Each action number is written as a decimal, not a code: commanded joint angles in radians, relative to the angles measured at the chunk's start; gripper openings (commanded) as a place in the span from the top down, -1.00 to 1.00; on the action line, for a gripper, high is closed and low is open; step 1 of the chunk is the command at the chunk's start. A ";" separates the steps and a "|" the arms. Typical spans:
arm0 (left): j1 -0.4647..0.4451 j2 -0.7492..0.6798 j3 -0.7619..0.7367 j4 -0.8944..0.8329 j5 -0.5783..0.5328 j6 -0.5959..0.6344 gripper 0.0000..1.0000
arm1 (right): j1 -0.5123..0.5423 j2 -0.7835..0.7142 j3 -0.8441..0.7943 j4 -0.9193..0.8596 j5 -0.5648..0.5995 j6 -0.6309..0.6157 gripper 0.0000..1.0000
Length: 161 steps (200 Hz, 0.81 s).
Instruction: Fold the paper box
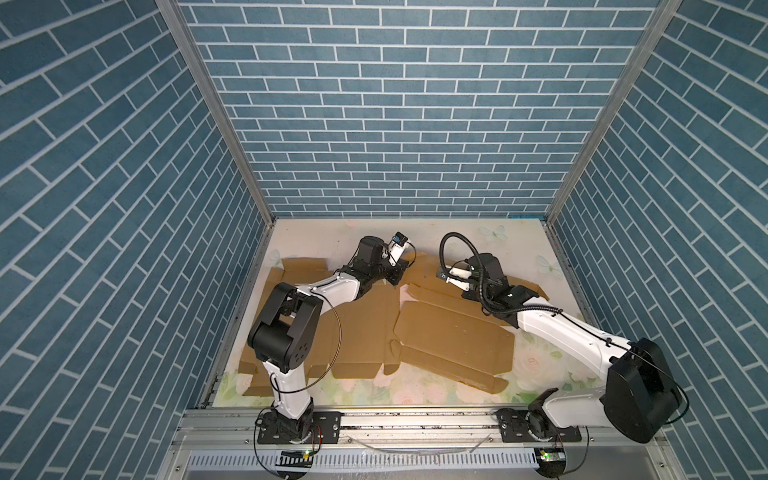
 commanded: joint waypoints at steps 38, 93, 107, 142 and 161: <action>-0.006 0.014 0.019 0.019 0.018 -0.005 0.96 | -0.018 0.089 0.061 -0.030 -0.040 0.010 0.88; -0.027 -0.002 0.104 -0.139 -0.031 0.116 0.93 | -0.012 0.030 -0.044 0.048 -0.022 -0.102 1.00; -0.065 -0.003 0.099 -0.150 -0.043 0.144 0.91 | -0.012 0.028 -0.036 0.051 -0.018 -0.080 1.00; -0.104 -0.025 0.033 -0.109 -0.093 0.134 0.88 | -0.012 0.023 -0.031 0.042 -0.008 -0.068 1.00; -0.116 -0.066 -0.030 -0.005 -0.128 0.067 0.88 | -0.010 0.004 -0.048 0.046 0.000 -0.092 1.00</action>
